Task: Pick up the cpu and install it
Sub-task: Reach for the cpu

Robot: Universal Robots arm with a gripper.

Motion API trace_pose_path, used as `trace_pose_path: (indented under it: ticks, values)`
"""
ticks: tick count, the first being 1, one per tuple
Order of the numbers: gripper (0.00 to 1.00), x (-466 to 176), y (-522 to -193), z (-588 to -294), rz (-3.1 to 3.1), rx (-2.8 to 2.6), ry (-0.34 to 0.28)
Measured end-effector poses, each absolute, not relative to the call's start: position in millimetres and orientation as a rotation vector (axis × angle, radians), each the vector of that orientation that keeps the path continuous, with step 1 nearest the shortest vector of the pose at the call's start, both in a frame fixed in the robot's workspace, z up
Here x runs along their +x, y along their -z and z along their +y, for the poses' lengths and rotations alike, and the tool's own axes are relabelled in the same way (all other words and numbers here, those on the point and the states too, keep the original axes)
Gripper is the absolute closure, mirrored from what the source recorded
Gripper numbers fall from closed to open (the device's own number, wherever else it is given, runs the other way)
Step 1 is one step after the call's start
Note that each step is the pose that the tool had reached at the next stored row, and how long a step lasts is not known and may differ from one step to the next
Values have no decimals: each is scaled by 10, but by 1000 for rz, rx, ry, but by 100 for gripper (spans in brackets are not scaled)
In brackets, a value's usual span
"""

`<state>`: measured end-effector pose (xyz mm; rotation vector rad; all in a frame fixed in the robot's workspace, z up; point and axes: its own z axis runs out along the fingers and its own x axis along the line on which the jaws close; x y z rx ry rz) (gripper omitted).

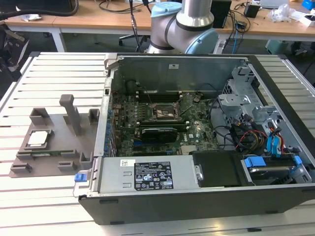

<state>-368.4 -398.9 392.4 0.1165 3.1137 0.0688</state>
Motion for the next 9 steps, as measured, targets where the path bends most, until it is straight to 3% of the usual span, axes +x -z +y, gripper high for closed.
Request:
trace_pose_path:
  ticks: [9]
  values:
    - [89,-3876,-3923,-3989,3114,116,-69]
